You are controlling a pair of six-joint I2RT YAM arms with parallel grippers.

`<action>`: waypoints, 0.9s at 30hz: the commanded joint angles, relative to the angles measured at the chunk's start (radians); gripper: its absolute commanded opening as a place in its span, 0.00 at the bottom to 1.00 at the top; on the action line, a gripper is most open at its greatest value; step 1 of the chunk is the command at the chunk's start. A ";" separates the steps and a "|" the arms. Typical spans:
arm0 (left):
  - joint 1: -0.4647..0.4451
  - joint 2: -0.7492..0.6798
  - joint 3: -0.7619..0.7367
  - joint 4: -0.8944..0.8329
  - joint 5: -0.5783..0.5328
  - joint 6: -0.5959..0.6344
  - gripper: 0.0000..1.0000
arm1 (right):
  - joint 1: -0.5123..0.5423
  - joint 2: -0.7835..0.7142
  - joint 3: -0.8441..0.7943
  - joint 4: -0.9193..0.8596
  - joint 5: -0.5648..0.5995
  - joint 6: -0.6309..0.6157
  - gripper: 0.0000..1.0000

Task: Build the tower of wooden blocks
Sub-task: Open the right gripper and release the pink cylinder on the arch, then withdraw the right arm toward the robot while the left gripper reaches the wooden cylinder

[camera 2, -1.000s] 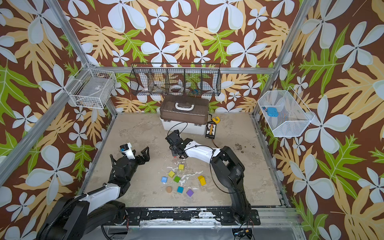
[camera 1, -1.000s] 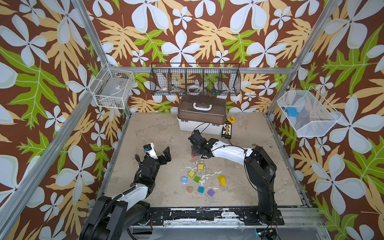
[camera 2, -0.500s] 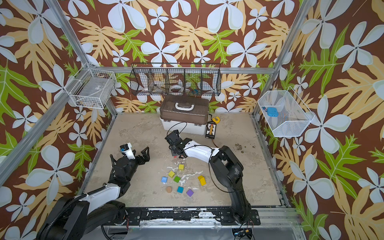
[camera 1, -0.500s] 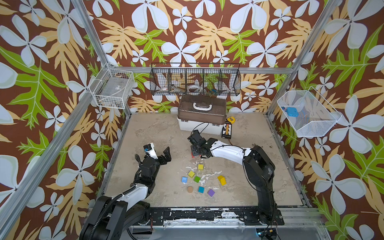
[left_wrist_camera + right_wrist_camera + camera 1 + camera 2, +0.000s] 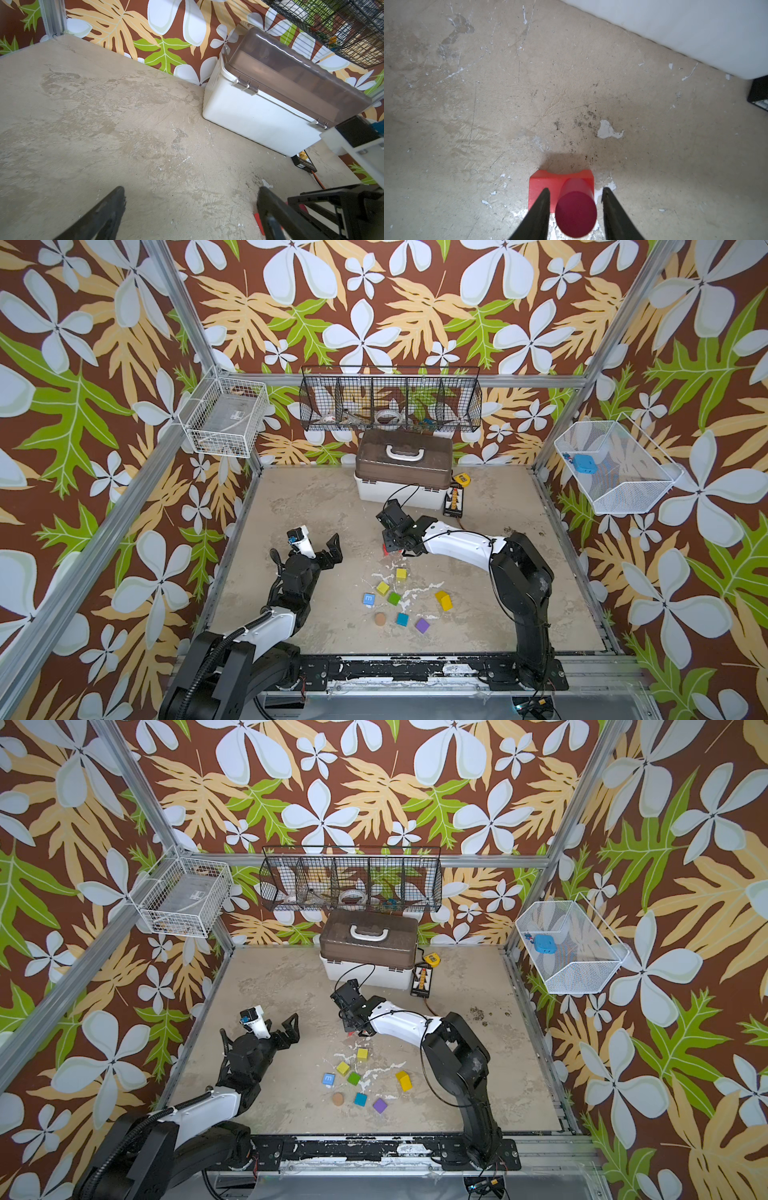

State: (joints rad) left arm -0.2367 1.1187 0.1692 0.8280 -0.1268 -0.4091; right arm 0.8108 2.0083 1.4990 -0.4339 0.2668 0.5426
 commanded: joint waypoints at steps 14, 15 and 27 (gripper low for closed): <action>-0.059 -0.222 -0.069 -0.128 0.199 -0.040 1.00 | -0.004 -0.339 -0.155 0.034 0.096 -0.021 0.62; -0.078 -0.224 -0.074 -0.133 0.210 -0.049 1.00 | -0.007 -0.375 -0.180 0.044 0.112 -0.021 0.64; -0.389 -0.227 -0.151 -0.185 0.171 -0.082 0.92 | -0.056 -0.974 -0.746 0.310 0.338 0.024 0.85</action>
State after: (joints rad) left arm -0.5846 0.9035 0.0299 0.6563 0.0563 -0.4770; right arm 0.7555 1.1175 0.8211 -0.2073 0.4858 0.5385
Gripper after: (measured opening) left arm 0.925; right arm 0.824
